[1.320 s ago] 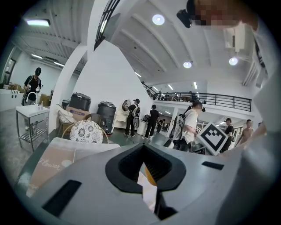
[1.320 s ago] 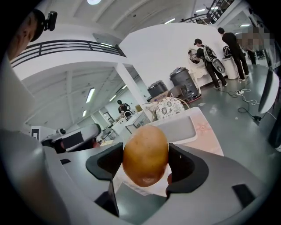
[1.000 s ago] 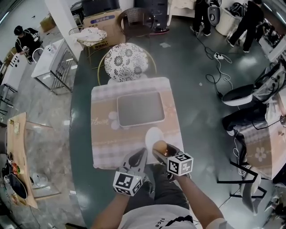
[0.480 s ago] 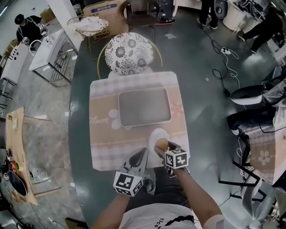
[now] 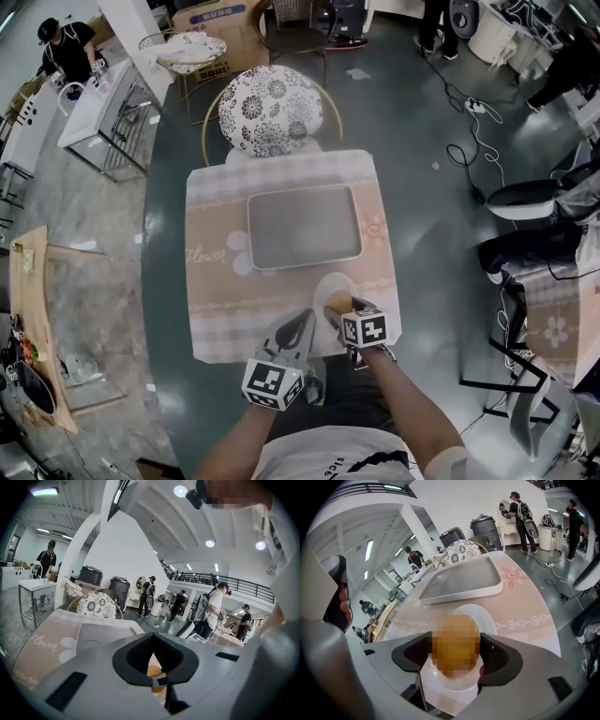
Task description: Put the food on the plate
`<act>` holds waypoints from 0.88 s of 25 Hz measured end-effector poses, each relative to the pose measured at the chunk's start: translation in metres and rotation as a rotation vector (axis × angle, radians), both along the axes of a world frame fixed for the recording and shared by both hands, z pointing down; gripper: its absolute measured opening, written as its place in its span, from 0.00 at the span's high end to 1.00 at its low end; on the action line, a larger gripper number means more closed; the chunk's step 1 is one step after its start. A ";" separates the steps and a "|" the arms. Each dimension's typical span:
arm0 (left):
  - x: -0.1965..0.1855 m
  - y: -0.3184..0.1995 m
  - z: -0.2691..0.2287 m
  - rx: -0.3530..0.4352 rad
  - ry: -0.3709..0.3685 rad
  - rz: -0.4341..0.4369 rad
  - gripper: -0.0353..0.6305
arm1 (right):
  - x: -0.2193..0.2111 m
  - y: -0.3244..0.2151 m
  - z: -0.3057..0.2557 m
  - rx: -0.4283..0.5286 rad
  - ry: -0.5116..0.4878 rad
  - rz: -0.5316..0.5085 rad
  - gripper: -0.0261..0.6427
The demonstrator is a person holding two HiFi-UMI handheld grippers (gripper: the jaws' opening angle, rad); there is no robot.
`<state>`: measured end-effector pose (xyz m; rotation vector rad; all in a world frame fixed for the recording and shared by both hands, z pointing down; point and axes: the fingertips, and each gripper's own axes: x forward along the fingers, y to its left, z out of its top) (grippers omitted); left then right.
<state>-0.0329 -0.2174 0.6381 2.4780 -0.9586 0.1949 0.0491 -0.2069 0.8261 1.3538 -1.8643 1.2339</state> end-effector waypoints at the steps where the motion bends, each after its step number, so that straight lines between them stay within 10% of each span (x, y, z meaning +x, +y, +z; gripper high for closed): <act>1: 0.000 -0.001 -0.001 0.000 0.001 0.000 0.94 | 0.000 -0.001 0.001 -0.005 0.002 0.000 0.52; 22: 0.000 0.013 -0.020 -0.037 -0.021 0.010 0.94 | 0.005 0.001 -0.047 0.039 -0.027 0.005 0.49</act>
